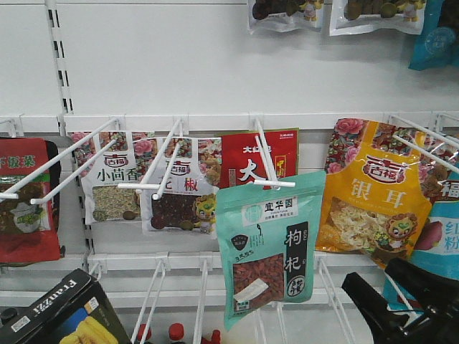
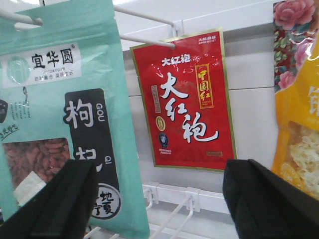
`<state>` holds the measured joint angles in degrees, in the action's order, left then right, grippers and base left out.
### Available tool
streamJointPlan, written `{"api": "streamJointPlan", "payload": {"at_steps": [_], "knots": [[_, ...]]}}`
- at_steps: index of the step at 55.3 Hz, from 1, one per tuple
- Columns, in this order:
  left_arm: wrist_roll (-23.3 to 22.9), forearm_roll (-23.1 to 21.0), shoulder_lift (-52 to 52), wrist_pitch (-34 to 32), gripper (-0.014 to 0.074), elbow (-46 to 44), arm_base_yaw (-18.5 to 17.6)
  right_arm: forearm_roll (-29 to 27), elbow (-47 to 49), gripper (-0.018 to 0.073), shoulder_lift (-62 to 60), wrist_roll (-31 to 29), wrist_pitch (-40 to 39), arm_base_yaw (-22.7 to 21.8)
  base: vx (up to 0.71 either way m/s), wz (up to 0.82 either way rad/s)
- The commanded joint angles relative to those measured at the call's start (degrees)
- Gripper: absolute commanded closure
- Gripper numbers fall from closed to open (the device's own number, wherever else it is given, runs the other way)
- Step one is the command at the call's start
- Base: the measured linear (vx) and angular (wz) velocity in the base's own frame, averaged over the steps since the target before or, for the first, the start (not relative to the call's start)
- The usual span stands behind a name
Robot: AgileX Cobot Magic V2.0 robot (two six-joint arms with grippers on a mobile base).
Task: Pick snacks and fruit into basket
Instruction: 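Reach the right gripper toward the teal goji-berry bag on its hook, then grasp the teal goji-berry bag with the right gripper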
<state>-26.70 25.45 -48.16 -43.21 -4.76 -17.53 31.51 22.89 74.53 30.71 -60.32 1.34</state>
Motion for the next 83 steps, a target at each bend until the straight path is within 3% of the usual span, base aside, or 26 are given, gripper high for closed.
{"api": "streamJointPlan", "payload": {"at_steps": [1,26,46,67,83], "knots": [[0.0,-1.46,0.47,-5.28,0.0596,-1.43,-0.27,1.9,3.75,-0.0022,0.81,2.36,-3.49,0.12,0.0,0.0],[-0.06,-1.46,0.47,-5.28,0.0596,-1.43,-0.27,17.02,15.56,-0.0022,8.74,14.06,-3.54,0.05,0.0,0.0],[-0.06,-1.46,0.47,-5.28,0.0596,-1.43,-0.27,21.94,22.78,-0.0022,12.4,18.12,-3.49,0.05,0.0,0.0],[-0.05,-1.46,0.47,-5.2,0.0596,-1.43,-0.27,35.37,31.23,-0.0022,15.29,28.42,-5.4,0.05,0.0,0.0],[-0.05,-1.46,0.47,-3.8,0.0596,-1.43,-0.27,35.56,32.34,0.0023,15.36,31.55,-9.4,0.13,0.0,0.0]]}}
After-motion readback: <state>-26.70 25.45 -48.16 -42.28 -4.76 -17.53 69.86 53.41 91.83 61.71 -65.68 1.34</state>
